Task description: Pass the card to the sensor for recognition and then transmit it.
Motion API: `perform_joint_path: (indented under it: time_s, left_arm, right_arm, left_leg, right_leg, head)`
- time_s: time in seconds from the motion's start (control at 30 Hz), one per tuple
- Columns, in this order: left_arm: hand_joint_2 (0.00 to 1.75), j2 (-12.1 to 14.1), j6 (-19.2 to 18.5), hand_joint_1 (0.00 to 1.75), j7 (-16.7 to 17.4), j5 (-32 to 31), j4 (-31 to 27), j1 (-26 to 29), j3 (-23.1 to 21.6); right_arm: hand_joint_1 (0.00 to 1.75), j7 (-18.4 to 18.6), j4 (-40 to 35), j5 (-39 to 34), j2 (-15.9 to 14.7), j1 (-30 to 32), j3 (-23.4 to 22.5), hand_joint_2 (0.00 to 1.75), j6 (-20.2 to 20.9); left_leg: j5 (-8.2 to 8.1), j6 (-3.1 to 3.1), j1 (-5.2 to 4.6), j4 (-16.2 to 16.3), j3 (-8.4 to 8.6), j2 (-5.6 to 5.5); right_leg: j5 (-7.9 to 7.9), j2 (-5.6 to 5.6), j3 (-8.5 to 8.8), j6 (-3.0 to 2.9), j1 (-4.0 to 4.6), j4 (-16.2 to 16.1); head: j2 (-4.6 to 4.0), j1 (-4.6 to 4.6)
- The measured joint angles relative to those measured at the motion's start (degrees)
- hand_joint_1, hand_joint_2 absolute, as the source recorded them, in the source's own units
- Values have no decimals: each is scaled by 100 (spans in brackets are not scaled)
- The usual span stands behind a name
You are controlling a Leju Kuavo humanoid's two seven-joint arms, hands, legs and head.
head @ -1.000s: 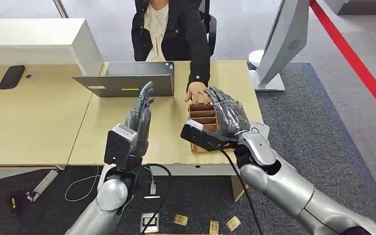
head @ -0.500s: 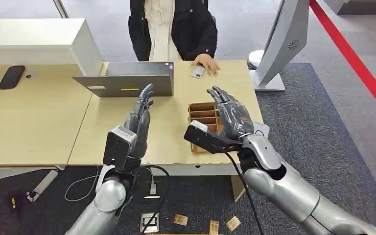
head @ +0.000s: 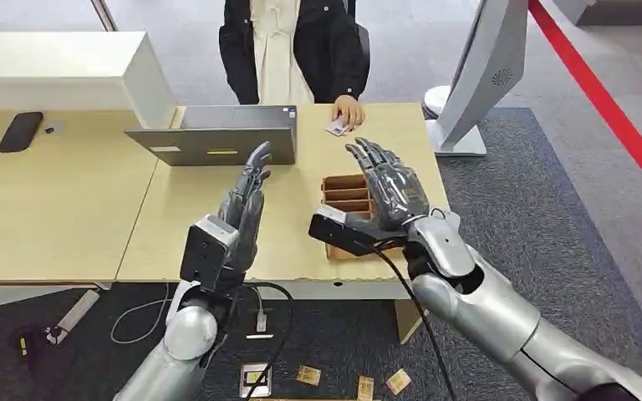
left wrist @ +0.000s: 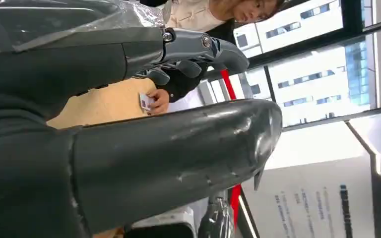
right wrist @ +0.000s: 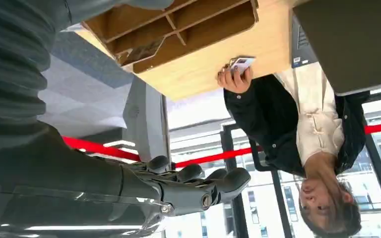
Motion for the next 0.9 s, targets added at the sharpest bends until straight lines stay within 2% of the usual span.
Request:
perform_joint_path:
  time_s: [0.4, 0.73, 0.9]
  left_arm:
    - [0, -39, 66, 0, -35, 31, 7, -24, 0]
    - [0, -44, 2, 0, -66, 94, 46, -33, -2]
    - [0, -87, -55, 0, -70, 127, 52, -82, -7]
  right_arm:
    - [0, -138, 743, 0, 253, -226, 190, 175, -238]
    - [0, -63, 1018, 22, 291, -238, 260, 175, -186]
    - [0, -63, 1291, 107, 312, -364, 345, 175, -31]
  left_leg:
    - [0, 0, 0, 0, 0, 0]
    - [0, 0, 0, 0, 1, 0]
    - [0, 0, 0, 0, 0, 0]
  right_leg:
    - [-1, 0, -1, 0, 0, 0]
    - [0, 0, 0, 0, 0, 0]
    - [0, 0, -1, 0, 0, 0]
  head:
    - [0, -2]
    - [0, 0]
    - [0, 0]
